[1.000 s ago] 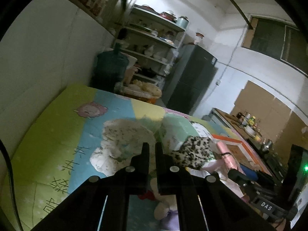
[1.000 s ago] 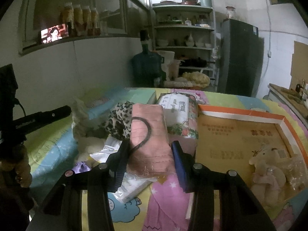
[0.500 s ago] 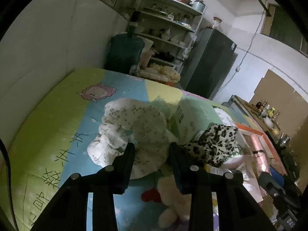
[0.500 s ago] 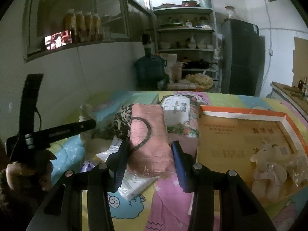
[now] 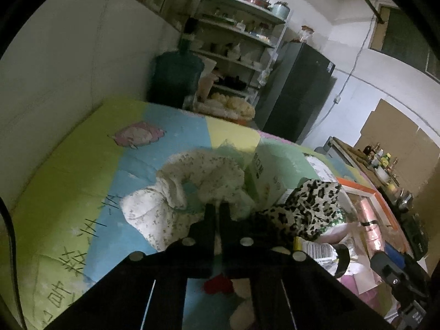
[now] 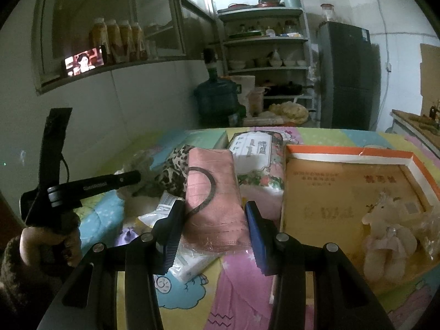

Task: Organize soft objects
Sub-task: 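Carry the white cloth and pink towel over the cardboard box with both tools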

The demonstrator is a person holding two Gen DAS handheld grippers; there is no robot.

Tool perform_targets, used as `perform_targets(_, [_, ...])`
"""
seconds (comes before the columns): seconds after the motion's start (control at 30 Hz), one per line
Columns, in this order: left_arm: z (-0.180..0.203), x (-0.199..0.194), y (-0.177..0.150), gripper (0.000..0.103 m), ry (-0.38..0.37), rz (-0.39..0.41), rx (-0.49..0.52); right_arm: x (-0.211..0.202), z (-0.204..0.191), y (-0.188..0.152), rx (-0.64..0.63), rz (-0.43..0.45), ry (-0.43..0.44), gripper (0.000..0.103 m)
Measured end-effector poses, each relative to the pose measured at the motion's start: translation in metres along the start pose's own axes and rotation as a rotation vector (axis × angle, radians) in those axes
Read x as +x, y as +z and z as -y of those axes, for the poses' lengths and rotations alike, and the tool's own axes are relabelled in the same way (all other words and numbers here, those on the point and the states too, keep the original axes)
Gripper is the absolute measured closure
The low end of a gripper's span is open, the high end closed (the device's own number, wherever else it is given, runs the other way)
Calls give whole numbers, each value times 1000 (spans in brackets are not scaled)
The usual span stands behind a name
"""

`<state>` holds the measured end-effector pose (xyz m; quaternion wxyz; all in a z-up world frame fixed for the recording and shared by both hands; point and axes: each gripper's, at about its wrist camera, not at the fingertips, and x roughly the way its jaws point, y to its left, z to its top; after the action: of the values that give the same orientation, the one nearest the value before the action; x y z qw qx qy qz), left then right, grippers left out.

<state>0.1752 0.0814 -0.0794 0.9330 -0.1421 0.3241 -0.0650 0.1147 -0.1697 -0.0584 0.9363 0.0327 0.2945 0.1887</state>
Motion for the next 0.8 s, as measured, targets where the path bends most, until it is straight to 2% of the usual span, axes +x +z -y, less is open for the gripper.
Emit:
perform_targets(0.43, [-3, -67, 4, 100, 13, 146, 17, -13, -8, 3, -2, 31, 16, 57])
perform_targets(0.63, [18, -94, 8, 100, -15, 195, 62, -26, -11, 8, -14, 66, 35, 57])
perform_targets(0.8, [47, -108, 13, 100, -67, 223, 105, -34, -8, 15, -16, 85, 29, 57])
